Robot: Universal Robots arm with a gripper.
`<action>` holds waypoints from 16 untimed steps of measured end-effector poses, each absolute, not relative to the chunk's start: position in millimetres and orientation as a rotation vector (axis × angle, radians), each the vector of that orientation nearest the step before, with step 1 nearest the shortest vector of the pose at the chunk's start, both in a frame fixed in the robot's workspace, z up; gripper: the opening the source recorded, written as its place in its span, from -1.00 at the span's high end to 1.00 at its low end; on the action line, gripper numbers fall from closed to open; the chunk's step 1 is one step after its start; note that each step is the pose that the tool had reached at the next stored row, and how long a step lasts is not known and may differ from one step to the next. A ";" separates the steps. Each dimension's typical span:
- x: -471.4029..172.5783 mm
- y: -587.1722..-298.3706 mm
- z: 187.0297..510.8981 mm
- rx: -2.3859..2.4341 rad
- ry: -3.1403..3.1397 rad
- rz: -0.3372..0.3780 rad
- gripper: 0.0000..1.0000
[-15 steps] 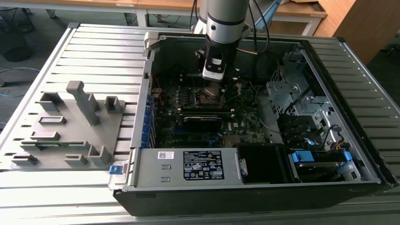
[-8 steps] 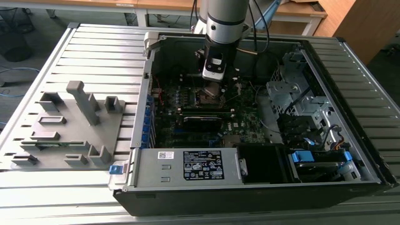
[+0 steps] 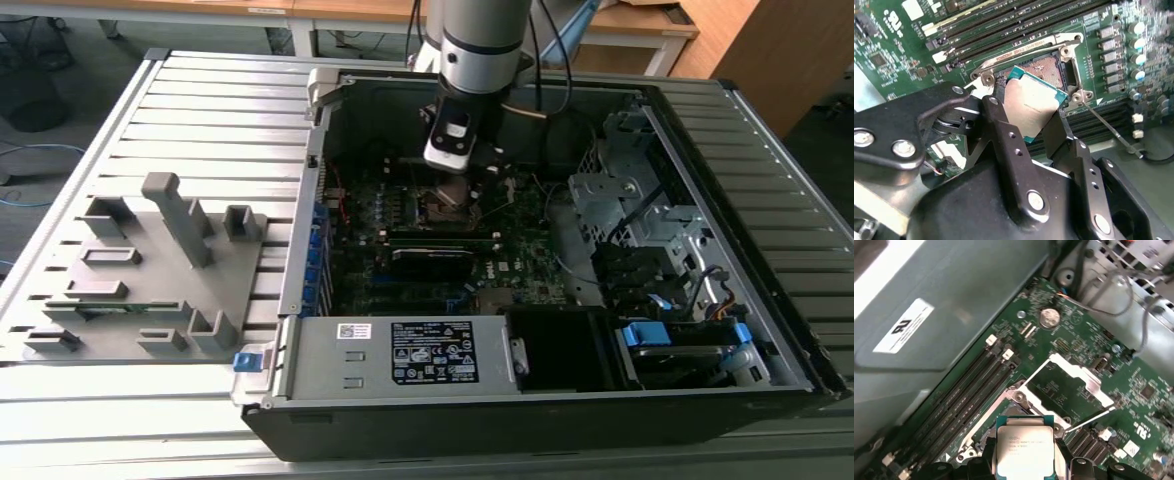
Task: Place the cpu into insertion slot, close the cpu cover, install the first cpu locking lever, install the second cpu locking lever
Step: 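Place the cpu into insertion slot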
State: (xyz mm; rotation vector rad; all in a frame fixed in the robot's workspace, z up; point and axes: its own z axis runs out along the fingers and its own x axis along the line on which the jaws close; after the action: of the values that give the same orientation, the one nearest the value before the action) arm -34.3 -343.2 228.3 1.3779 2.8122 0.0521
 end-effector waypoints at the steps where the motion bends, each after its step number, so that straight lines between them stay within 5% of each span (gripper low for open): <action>1: -34.3 -343.2 228.1 1.403 2.799 0.052 -0.07; 16: -34.3 -343.2 225.7 1.769 2.579 0.049 -0.07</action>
State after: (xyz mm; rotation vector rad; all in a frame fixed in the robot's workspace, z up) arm -34.3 -343.2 225.7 1.7685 2.5788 0.0493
